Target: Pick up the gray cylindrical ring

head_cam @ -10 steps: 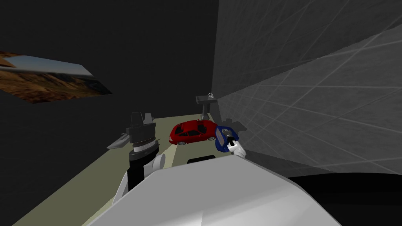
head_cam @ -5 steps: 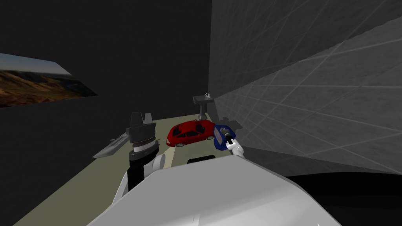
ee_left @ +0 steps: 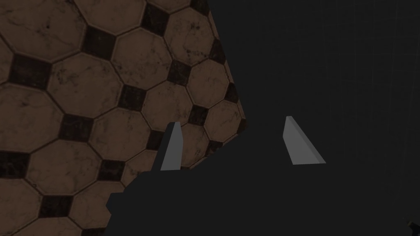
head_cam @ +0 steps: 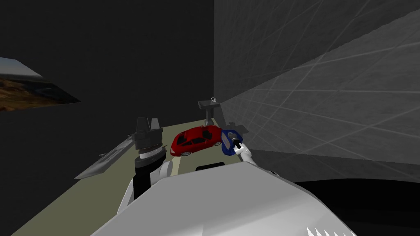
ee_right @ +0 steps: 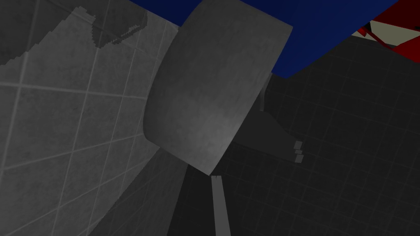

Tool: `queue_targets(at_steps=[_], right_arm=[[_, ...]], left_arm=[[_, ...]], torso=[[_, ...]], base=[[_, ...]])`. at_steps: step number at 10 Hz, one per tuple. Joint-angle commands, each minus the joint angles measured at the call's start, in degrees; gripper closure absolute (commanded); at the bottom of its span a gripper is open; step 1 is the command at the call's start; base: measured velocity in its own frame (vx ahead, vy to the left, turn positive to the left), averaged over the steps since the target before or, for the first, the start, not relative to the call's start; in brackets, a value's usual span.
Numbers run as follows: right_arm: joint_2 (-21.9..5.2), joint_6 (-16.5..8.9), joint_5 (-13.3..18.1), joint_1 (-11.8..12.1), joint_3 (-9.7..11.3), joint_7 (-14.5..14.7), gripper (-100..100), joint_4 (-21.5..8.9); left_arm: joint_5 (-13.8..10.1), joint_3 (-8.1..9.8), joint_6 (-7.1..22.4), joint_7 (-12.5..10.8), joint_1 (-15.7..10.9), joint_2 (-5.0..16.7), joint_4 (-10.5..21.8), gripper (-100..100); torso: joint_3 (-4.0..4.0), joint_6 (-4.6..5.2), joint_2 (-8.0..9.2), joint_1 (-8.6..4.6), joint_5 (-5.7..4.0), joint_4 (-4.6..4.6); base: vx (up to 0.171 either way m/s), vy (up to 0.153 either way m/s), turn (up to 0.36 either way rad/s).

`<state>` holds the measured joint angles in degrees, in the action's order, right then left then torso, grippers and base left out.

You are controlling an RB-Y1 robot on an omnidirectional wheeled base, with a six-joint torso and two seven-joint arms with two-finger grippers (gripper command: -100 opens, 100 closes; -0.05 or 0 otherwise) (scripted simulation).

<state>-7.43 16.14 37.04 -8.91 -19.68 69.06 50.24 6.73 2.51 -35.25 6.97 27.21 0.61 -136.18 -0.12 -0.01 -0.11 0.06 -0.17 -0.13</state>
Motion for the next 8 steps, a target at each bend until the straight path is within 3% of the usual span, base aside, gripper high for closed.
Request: queue_targets(at_steps=[1, 2, 3, 4, 5, 6, 7, 8], right_arm=[[-0.1, -0.1, -1.7, -0.5, 1.2, 1.1, 100, -0.5], [-1.0, 0.2, -4.0, -1.8, 3.5, 2.8, 100, -2.4], [-1.0, 0.2, -4.6, -1.8, 3.5, 2.8, 100, -2.4], [-1.9, 0.5, -6.8, -3.1, 5.8, 4.6, 100, -4.3], [-1.9, 0.5, -7.4, -3.1, 5.8, 4.6, 100, -4.3], [-2.7, 0.7, -9.6, -4.5, 8.0, 6.3, 100, -6.1], [-2.7, 0.7, -10.2, -4.5, 8.1, 6.3, 100, -6.1], [-3.6, 1.0, -12.5, -5.8, 10.4, 8.0, 100, -8.0]], left_arm=[[0.0, 0.00, 0.0, 0.0, 0.0, 0.0, 0.0, 0], [0.0, 0.00, 0.0, 0.0, 0.0, 0.0, 0.0, 0], [0.0, 0.00, 0.0, 0.0, 0.0, 0.0, 0.0, 0], [0.0, 0.00, 0.0, 0.0, 0.0, 0.0, 0.0, 0], [0.0, 0.00, 0.0, 0.0, 0.0, 0.0, 0.0, 0], [0.0, 0.00, 0.0, 0.0, 0.0, 0.0, 0.0, 0], [0.0, 0.00, 0.0, 0.0, 0.0, 0.0, 0.0, 0], [0.0, 0.00, 0.0, 0.0, 0.0, 0.0, 0.0, 0]], torso=[[0.00, 0.00, 0.00, 0.00, 0.00, 0.00], [0.00, -0.02, 0.00, 0.01, 0.00, 0.00], [0.00, 0.00, 0.00, 0.02, 0.00, 0.00], [0.00, -0.02, -0.01, 0.01, 0.00, 0.00], [-0.01, 0.00, -0.02, 0.00, 0.00, -0.01], [-0.01, -0.02, -0.02, 0.00, 0.00, 0.00], [0.00, 0.01, 0.00, -0.01, 0.00, 0.00], [0.00, -0.03, 0.00, 0.00, 0.00, 0.00]], base=[[-0.003, 0.023, -0.108], [-0.005, 0.026, -0.190], [-0.004, 0.024, -0.101], [0.001, 0.020, -0.210], [-0.001, 0.021, -0.111], [-0.007, 0.021, -0.221], [-0.007, 0.024, -0.081], [-0.006, 0.020, -0.173]])
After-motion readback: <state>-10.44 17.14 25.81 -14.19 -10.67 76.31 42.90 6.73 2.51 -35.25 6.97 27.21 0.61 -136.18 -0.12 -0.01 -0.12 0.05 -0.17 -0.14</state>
